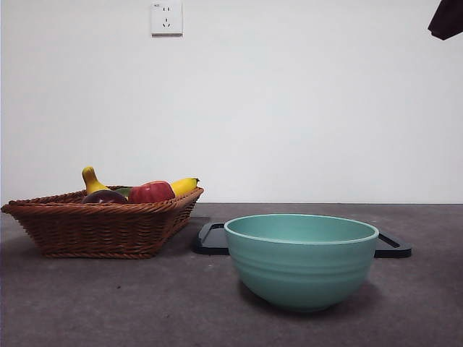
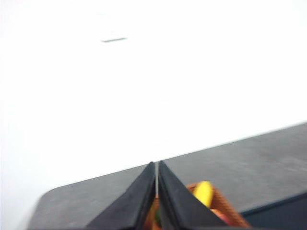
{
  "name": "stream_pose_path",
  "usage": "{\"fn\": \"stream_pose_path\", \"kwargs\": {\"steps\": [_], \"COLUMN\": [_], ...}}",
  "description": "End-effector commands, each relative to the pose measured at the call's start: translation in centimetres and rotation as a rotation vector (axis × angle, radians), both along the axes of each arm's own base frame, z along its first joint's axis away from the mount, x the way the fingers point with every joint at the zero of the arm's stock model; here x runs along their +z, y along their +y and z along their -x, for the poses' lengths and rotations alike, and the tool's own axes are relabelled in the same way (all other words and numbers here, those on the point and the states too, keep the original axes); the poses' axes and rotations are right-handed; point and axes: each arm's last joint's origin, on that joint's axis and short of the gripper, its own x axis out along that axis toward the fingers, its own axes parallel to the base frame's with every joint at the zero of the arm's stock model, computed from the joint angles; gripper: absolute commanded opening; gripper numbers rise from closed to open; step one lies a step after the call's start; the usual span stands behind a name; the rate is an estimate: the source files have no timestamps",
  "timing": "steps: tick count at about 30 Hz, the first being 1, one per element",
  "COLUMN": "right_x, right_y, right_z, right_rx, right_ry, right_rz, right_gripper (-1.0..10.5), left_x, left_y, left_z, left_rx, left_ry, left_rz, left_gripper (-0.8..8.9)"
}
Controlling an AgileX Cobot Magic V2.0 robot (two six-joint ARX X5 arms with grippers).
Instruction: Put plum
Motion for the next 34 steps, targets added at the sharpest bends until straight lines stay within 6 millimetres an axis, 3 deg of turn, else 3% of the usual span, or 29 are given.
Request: {"fn": "stream_pose_path", "kwargs": {"steps": [1, 9, 15, 24, 34], "right_x": [0.5, 0.5, 0.6, 0.6, 0.7], "right_y": [0.2, 0.2, 0.2, 0.2, 0.3], "right_z": [0.0, 0.0, -0.1, -0.1, -0.2], "right_rx": [0.016, 0.016, 0.016, 0.016, 0.016], "right_ry": [-0.024, -0.025, -0.03, -0.031, -0.05], "right_rz": [-0.007, -0.007, -0.011, -0.012, -0.024], "right_gripper": [0.0, 0.0, 0.0, 0.0, 0.0], "left_x": [-2.2, -10.3, -14.7, -18.1, -20.0], "left_y": [0.2, 0.6, 0.7, 0.8, 0.8], "left_z": [-0.3, -1.6, -2.1, -2.4, -2.7], "left_rx": [0.047, 0.097, 0.119, 0.127, 0.128], "left_ry": [-0.02, 0.029, 0.086, 0.15, 0.241], "left_rz": [-0.012, -0.01, -0.005, 0.011, 0.008], "left_gripper": [0.08, 0.08, 0.08, 0.08, 0.08]}}
